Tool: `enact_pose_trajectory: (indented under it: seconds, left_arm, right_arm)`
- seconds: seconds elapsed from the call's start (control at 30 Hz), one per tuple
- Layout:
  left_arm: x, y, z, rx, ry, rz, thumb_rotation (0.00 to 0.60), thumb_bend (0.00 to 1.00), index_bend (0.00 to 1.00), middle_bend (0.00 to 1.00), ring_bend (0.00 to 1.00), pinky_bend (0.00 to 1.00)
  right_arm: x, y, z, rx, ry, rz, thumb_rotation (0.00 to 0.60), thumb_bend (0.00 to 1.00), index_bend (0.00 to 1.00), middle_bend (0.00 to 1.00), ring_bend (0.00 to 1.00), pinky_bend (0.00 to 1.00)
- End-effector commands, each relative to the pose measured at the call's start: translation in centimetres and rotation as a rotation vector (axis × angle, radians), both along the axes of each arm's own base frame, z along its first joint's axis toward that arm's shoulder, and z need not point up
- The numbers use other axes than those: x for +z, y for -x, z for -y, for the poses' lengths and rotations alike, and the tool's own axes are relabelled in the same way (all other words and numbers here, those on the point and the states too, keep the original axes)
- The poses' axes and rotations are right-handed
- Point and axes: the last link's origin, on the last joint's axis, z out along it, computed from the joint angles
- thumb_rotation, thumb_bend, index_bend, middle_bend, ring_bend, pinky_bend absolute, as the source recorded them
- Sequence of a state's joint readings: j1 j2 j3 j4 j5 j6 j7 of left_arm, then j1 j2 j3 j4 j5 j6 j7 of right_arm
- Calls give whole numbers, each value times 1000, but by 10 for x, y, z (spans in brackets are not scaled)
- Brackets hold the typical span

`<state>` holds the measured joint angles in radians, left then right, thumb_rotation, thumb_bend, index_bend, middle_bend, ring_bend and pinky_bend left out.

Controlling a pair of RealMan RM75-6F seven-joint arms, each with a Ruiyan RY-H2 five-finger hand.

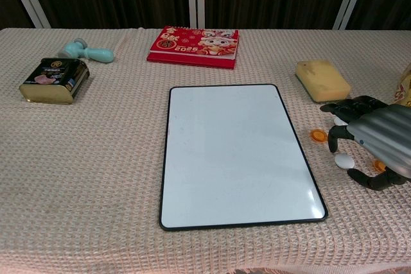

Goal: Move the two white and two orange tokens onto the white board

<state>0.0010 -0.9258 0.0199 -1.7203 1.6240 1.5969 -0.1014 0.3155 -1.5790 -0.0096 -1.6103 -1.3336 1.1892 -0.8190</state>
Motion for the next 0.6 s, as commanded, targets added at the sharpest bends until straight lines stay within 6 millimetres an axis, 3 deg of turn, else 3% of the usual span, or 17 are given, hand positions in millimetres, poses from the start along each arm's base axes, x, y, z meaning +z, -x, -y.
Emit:
enact_pose_trajectory:
  seconds: [0.03,0.6]
  left_arm:
    - [0,0,0,1,3,-1,600,97,110,142,2,118]
    - [-1,-1,0,-3,2,-4,600,96,110,142,1,117]
  right_arm:
    - [0,0,0,-1,-1,0,600,372,403,0,0,0]
    - [-1,1,0,0,3,7,600,381,441,0,0,0]
